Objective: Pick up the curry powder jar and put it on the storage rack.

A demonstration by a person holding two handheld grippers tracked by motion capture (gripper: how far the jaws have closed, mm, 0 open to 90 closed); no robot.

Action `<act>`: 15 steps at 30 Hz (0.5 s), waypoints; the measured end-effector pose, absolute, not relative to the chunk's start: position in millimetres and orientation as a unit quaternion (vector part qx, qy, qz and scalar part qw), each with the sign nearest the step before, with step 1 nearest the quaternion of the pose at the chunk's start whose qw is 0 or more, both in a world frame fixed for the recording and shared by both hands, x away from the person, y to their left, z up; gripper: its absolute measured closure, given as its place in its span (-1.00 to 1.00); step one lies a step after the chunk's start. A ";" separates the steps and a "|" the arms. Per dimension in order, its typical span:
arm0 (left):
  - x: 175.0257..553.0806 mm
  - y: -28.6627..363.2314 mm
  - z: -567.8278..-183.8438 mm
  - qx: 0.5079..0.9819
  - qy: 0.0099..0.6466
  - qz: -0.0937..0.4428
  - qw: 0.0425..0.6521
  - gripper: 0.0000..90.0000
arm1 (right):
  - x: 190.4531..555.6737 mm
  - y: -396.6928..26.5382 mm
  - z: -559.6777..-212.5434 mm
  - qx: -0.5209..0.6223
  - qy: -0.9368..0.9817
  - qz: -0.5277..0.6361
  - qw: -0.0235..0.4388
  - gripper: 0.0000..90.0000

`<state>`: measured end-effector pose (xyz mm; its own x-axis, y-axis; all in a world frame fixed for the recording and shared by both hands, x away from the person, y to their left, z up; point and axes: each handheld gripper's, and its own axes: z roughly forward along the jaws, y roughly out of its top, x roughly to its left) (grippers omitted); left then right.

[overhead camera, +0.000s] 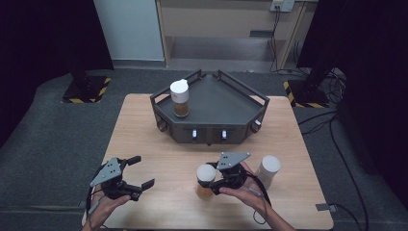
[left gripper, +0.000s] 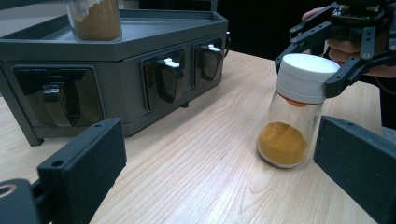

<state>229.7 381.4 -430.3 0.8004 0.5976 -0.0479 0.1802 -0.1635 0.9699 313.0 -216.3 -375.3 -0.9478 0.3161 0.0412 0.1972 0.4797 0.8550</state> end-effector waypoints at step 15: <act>229.7 381.3 -430.2 0.743 0.262 0.176 0.590 -0.98 | 315.3 -217.3 -363.1 0.149 0.865 0.475 0.061 -0.25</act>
<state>229.7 381.3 -430.2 0.8005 0.5974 -0.0477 0.1812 -0.1654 0.9694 315.3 -217.3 -363.1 -0.9480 0.3161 0.0360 0.1999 0.5038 0.8404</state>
